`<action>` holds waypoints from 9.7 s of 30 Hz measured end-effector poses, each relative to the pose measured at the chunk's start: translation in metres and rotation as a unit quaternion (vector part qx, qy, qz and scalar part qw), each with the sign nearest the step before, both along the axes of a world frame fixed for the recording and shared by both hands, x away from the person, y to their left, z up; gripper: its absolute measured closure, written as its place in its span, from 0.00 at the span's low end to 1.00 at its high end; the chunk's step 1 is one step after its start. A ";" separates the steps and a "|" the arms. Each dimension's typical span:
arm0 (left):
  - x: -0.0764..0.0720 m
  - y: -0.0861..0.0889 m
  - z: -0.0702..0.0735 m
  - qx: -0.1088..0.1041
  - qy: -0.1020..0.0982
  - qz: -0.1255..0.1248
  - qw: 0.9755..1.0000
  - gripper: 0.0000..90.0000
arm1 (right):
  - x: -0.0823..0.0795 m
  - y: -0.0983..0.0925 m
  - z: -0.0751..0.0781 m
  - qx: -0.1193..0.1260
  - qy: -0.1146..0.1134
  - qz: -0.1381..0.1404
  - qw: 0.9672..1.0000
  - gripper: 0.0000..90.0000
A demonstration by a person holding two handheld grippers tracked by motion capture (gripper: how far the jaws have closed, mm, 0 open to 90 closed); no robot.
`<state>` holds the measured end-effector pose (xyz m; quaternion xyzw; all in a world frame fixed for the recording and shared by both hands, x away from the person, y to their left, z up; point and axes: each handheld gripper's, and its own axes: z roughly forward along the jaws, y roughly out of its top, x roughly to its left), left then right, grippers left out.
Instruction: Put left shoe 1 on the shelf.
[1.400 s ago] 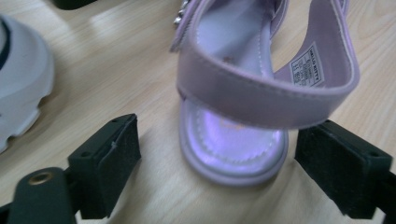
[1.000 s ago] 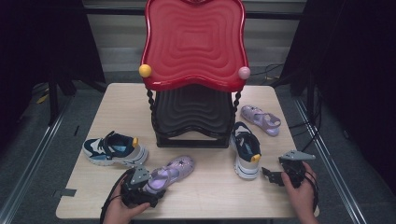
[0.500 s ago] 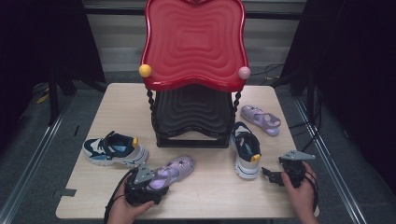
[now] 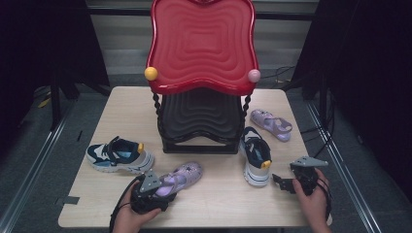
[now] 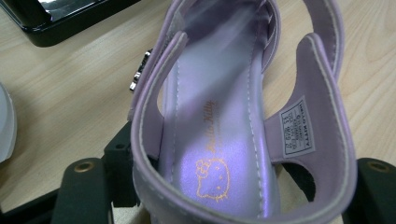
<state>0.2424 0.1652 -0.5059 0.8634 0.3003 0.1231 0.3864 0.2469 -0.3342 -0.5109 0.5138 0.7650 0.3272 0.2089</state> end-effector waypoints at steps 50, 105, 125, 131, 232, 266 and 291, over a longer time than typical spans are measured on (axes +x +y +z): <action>-0.014 0.012 0.056 -0.059 -0.021 0.076 0.995 0.42 | 0.000 0.000 0.000 0.000 0.000 0.000 1.000 0.15; 0.030 -0.030 0.109 -0.088 -0.074 0.165 0.980 0.42 | 0.000 0.000 0.000 0.000 -0.001 0.000 1.000 0.15; 0.046 -0.051 0.112 -0.098 -0.113 0.198 0.969 0.42 | 0.000 0.000 0.000 0.000 0.000 0.000 1.000 0.15; 0.053 -0.058 0.112 -0.105 -0.118 0.206 0.966 0.42 | 0.000 0.000 0.000 0.000 0.000 0.000 1.000 0.15; 0.126 -0.141 0.078 -0.131 -0.162 0.371 0.905 0.38 | 0.000 -0.001 0.000 0.002 0.000 0.006 1.000 0.15; 0.116 -0.120 0.087 -0.067 -0.137 0.287 0.946 0.28 | 0.000 -0.001 0.000 0.002 0.000 0.006 1.000 0.15; 0.108 -0.125 0.095 -0.118 -0.181 0.305 0.928 0.52 | 0.000 -0.001 0.000 0.002 0.000 0.006 1.000 0.15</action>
